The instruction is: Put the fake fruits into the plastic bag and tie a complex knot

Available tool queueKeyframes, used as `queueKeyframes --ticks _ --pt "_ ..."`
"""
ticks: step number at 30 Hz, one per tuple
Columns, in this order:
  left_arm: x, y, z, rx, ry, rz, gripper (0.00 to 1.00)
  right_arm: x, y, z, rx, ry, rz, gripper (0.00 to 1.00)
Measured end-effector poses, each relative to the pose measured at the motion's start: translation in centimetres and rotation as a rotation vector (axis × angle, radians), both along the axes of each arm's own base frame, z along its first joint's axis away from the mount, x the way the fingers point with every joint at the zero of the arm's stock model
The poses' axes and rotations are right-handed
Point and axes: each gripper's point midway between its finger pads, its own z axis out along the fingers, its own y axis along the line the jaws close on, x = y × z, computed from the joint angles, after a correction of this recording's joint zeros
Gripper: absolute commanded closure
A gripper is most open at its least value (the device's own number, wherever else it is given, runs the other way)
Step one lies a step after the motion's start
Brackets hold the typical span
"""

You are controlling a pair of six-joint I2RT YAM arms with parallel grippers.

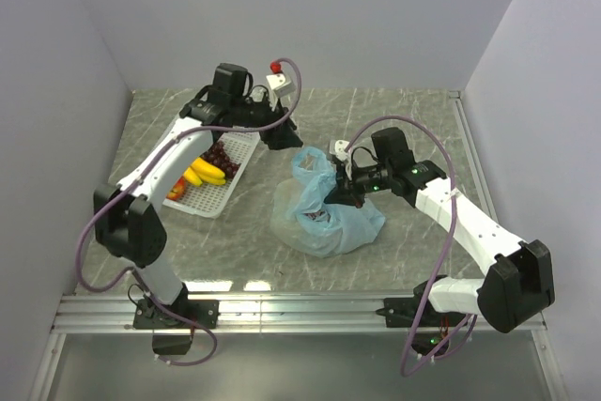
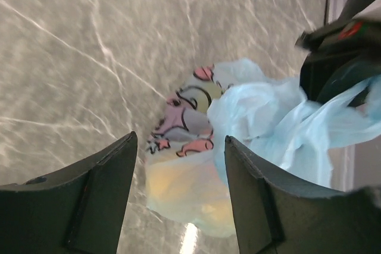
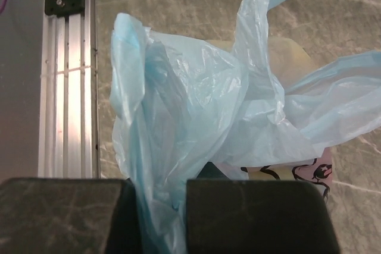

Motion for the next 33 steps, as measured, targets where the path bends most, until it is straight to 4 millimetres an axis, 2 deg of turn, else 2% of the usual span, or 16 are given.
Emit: queueKeyframes --ticks 2,5,13,20,23,24,26,27,28,33 --pt "0.0 -0.2 -1.7 0.027 0.048 -0.03 0.34 0.0 -0.1 0.0 -0.005 -0.012 0.009 1.0" --pt "-0.4 -0.5 -2.8 0.037 0.093 -0.078 0.32 -0.1 -0.2 -0.1 -0.01 -0.02 0.018 1.0" --pt "-2.1 -1.1 -1.7 -0.019 0.107 -0.164 0.31 -0.2 -0.3 -0.3 -0.02 -0.038 0.036 1.0" --pt "-3.2 -1.9 -2.0 -0.011 0.126 -0.195 0.33 -0.1 -0.2 0.2 -0.019 -0.061 0.046 1.0" --pt "-3.4 -2.2 -2.4 0.0 0.128 -0.193 0.5 0.0 -0.2 0.3 -0.019 -0.07 0.048 1.0" --pt "-3.4 -2.3 -2.6 0.005 0.13 -0.193 0.69 0.0 -0.2 0.3 -0.021 -0.071 0.048 1.0" --pt "-3.3 -2.2 -2.9 0.018 0.14 -0.193 0.84 0.1 -0.3 0.2 -0.026 -0.072 0.043 1.0" --pt "-3.2 -2.2 -2.9 0.022 0.141 -0.192 0.97 0.2 -0.3 0.2 -0.031 -0.073 0.038 1.0" --pt "-3.1 -2.1 -2.8 0.025 0.143 -0.191 1.0 0.3 -0.3 0.2 -0.033 -0.071 0.03 1.0" --pt "-3.3 -0.8 -1.1 0.023 0.13 -0.164 1.0 1.0 -0.4 0.2 -0.036 -0.039 -0.05 1.0"
